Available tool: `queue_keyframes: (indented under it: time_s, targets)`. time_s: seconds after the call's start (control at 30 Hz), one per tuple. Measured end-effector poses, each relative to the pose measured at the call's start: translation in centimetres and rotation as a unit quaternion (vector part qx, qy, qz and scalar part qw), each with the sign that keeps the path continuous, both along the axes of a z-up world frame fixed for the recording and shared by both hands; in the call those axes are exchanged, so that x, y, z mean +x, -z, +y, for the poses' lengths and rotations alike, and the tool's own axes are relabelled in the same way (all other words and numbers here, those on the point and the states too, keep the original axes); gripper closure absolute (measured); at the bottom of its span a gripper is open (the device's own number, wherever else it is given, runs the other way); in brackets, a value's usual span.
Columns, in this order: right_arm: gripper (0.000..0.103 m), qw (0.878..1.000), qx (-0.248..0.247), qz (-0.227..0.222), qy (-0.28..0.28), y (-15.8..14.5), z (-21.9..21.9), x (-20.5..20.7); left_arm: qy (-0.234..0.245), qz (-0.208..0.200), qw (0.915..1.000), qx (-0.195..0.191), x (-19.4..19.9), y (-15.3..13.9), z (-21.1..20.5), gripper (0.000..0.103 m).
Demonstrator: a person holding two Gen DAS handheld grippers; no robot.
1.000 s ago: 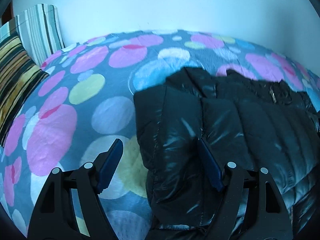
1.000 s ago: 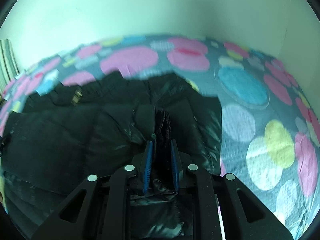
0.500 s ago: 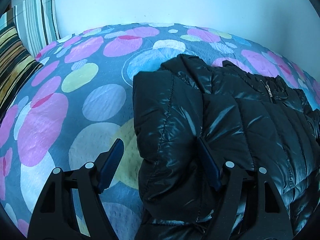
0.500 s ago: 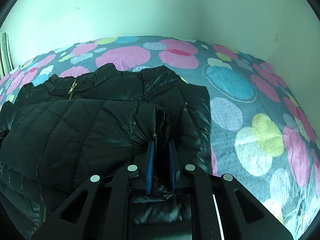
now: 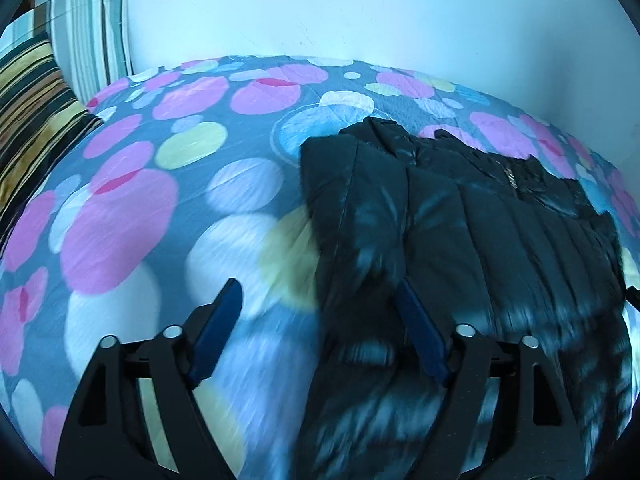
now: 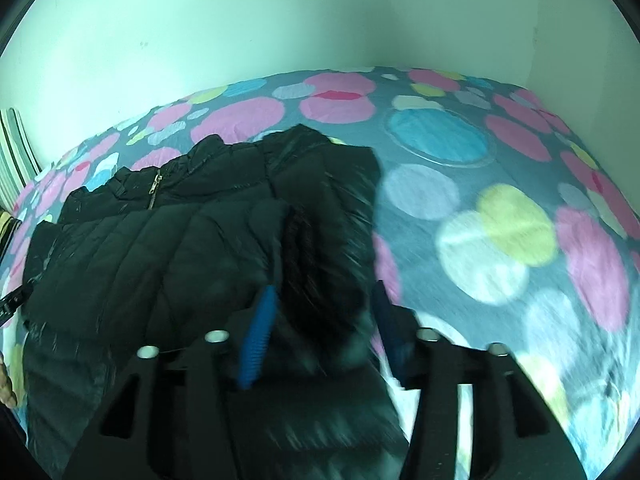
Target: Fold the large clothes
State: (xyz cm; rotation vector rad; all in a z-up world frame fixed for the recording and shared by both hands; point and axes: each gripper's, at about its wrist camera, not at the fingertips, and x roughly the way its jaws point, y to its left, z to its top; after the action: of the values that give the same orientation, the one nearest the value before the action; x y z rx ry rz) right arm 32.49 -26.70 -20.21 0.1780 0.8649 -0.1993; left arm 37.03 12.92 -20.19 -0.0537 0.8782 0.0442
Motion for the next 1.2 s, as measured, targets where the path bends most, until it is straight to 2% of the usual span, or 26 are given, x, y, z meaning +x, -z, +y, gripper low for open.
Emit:
queue_keyframes:
  time_s: [0.2, 0.33, 0.43, 0.53, 0.7, 0.8, 0.83, 0.9, 1.0, 1.1, 1.2]
  targets:
    - [0.048, 1.0, 0.019, 0.018, -0.004, 0.4, -1.8, -6.8, 0.01, 0.002, 0.9998, -0.014, -8.0, -0.5, 1.0, 0.021]
    - [0.047, 0.999, 0.041, 0.03, -0.01, 1.2, -2.6, -11.6, 0.022, 0.027, 0.9986, -0.04, -13.0, 0.5, 1.4, 0.021]
    - [0.047, 0.998, 0.052, 0.035, -0.023, 1.7, -2.6, -14.5, 0.026, 0.042, 0.9978, -0.044, -16.1, 1.3, 1.4, 0.021]
    - [0.041, 0.997, 0.059, 0.039, -0.028, 2.3, -2.7, -16.7, 0.037, 0.06, 0.9956, -0.062, -18.3, 2.2, 1.2, 0.021]
    - [0.041, 0.991, 0.106, 0.055, -0.056, 3.6, -2.0, -19.0, 0.05, 0.076, 0.991, -0.099, -20.7, 3.4, 1.1, 0.021]
    - [0.042, 0.992, 0.088, 0.052, -0.077, 3.8, -1.0, -20.0, 0.048, 0.074, 0.9905, -0.106, -21.2, 3.5, 1.2, 0.022]
    - [0.044, 0.992, 0.084, 0.05, -0.083, 3.9, -0.7, -20.4, 0.047, 0.073, 0.9903, -0.109, -21.3, 3.5, 1.3, 0.022]
    - [0.062, 0.99, 0.092, 0.051, -0.092, 4.0, -0.3, -20.9, 0.052, 0.069, 0.9899, -0.112, -21.6, 3.5, 1.2, 0.035]
    - [0.073, 0.989, 0.093, 0.051, -0.102, 3.9, -0.1, -21.4, 0.065, 0.065, 0.9889, -0.116, -22.1, 3.3, 0.6, 0.051]
    - [0.086, 0.987, 0.109, 0.048, -0.106, 3.8, -0.1, -21.8, 0.069, 0.06, 0.9887, -0.118, -22.5, 3.2, 0.3, 0.061]
    - [0.091, 0.986, 0.116, 0.046, -0.109, 3.6, -0.1, -22.0, 0.073, 0.058, 0.9882, -0.121, -22.6, 3.1, 0.1, 0.072]
